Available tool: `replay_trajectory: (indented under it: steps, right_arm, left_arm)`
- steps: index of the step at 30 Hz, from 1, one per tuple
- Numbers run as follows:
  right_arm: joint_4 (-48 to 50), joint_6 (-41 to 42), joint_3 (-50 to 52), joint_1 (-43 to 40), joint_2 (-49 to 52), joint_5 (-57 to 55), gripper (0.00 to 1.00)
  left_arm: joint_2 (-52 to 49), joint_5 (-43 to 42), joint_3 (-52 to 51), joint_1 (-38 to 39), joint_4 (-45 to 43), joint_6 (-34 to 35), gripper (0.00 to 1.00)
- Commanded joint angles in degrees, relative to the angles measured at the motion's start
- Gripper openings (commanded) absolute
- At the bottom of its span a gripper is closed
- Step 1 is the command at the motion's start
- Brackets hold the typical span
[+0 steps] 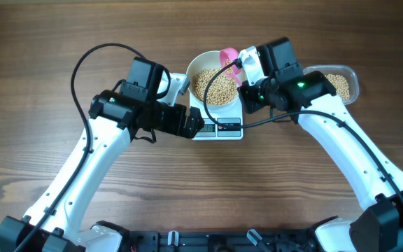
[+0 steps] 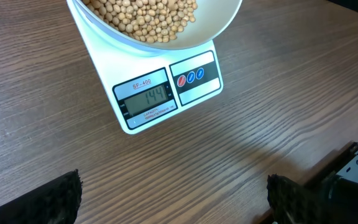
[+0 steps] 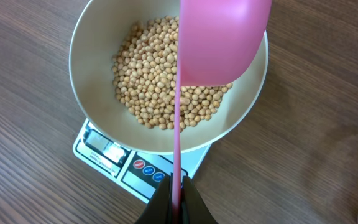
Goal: Scoop item into bowl and weigh 150g on scale
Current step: 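Tilt the scoop over the bowl to trickle soybeans in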
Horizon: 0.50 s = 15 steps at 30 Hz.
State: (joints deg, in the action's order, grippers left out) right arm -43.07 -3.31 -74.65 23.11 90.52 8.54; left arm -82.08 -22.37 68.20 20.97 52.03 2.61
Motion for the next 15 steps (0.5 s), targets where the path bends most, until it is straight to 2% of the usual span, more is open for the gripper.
replay_trajectory:
  steps: [1, 15]
  right_arm:
    - [0.3, 2.0, -0.9, 0.3, -1.0, 0.9, 0.04]
    - [0.3, 2.0, -0.9, 0.3, -1.0, 2.7, 0.04]
  left_arm:
    - [-0.3, -0.5, 0.3, 0.0, -0.1, -0.9, 1.0]
    - [-0.3, -0.5, 0.3, 0.0, -0.1, -0.9, 1.0]
